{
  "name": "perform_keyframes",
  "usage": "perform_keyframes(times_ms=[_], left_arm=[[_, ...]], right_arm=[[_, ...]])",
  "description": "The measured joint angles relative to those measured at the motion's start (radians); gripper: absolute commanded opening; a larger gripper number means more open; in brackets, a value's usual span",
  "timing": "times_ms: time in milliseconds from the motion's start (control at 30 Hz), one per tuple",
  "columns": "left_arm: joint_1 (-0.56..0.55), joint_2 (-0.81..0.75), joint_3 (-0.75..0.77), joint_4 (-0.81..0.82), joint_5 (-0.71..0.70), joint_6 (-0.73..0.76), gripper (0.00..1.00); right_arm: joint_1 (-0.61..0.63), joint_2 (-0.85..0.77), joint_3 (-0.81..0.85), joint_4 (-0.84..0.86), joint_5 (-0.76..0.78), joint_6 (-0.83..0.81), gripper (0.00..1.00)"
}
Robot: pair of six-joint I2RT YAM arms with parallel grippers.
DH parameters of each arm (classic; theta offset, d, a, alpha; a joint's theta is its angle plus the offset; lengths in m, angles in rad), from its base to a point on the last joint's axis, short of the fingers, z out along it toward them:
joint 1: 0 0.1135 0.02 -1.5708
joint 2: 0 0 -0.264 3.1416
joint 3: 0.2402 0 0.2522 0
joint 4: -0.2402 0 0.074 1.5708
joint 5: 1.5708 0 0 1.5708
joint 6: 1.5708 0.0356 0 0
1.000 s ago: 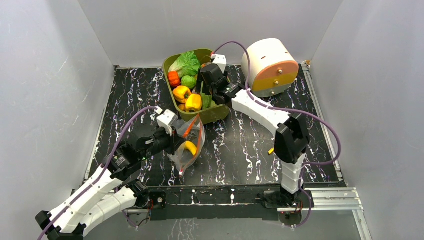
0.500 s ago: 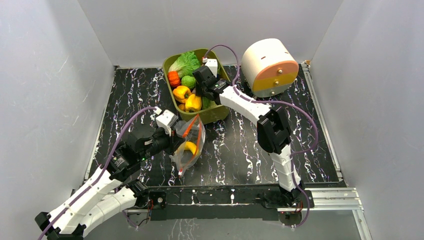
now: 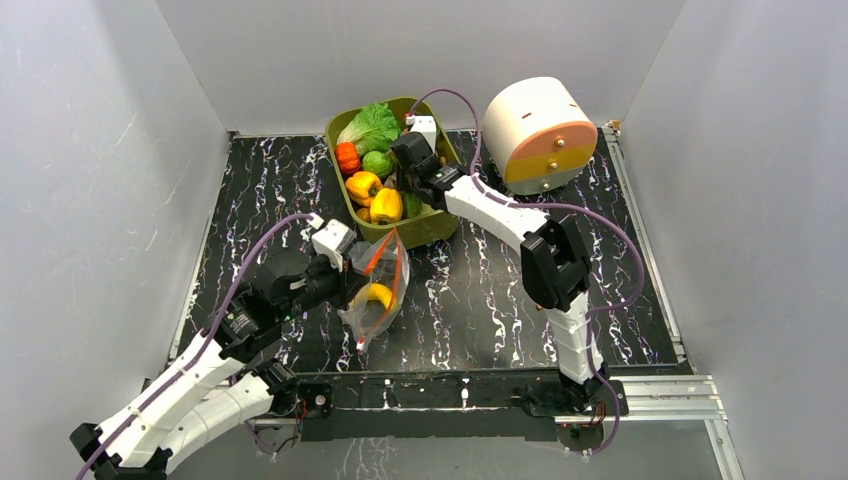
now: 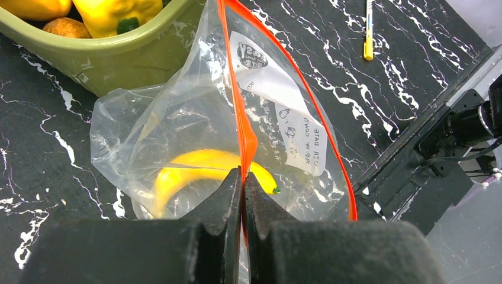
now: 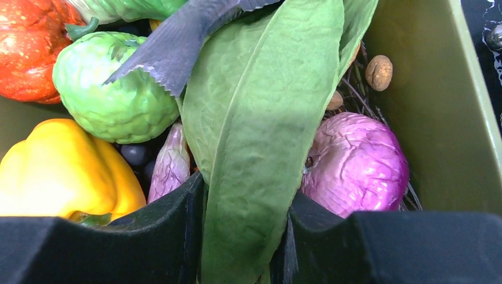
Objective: Place the food in the zip-top bag and seal the zipper
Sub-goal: Pick up the fake vegetable from the bin.
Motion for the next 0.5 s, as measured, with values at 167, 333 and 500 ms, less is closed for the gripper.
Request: perform_keyframes(times_ms=[167, 333, 500], left_arm=[[0.000, 0.016, 0.000, 0.000, 0.001, 0.006, 0.00], [0.000, 0.025, 0.000, 0.000, 0.001, 0.006, 0.00], [0.000, 0.003, -0.002, 0.010, 0.013, 0.000, 0.00]], right_arm=[[-0.001, -0.055, -0.051, 0.026, -0.008, -0.016, 0.23], [-0.001, -0.142, -0.092, 0.056, -0.013, -0.048, 0.23], [-0.001, -0.293, -0.231, 0.149, -0.023, -0.071, 0.23]])
